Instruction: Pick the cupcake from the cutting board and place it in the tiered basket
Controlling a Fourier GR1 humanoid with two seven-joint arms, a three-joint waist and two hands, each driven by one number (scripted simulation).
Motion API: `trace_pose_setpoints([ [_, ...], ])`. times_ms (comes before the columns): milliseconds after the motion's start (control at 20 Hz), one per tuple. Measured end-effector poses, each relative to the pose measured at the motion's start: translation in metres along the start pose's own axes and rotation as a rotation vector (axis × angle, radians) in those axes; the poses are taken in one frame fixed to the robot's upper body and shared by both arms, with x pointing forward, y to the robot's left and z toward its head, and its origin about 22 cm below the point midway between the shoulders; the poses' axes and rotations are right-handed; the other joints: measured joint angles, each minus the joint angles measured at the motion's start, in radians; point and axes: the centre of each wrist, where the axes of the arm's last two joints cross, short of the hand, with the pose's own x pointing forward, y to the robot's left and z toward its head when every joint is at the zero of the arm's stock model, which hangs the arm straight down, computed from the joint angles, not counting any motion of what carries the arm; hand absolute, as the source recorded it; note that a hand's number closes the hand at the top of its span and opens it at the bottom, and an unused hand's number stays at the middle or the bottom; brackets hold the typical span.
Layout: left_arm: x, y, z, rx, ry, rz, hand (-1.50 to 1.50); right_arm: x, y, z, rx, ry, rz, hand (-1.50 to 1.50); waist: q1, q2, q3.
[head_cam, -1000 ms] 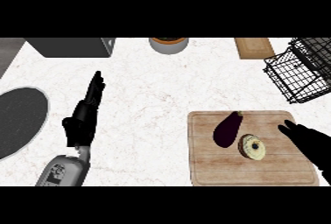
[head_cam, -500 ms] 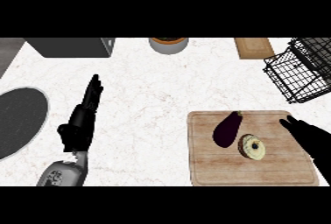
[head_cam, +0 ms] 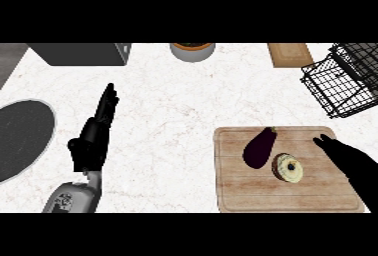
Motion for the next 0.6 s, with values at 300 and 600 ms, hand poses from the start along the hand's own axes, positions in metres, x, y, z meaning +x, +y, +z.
trace_pose_setpoints([
  [300, 0.0, -0.001, 0.004, -0.001, -0.002, 0.002, 0.0, -0.004, 0.015, -0.015, 0.015, -0.03, -0.012, -1.5, 0.001, 0.0, 0.0],
  [600, -0.004, -0.007, 0.006, 0.003, -0.004, 0.003, 0.0, 0.002, 0.012, -0.025, 0.027, -0.038, -0.023, -1.5, 0.002, 0.0, 0.0],
])
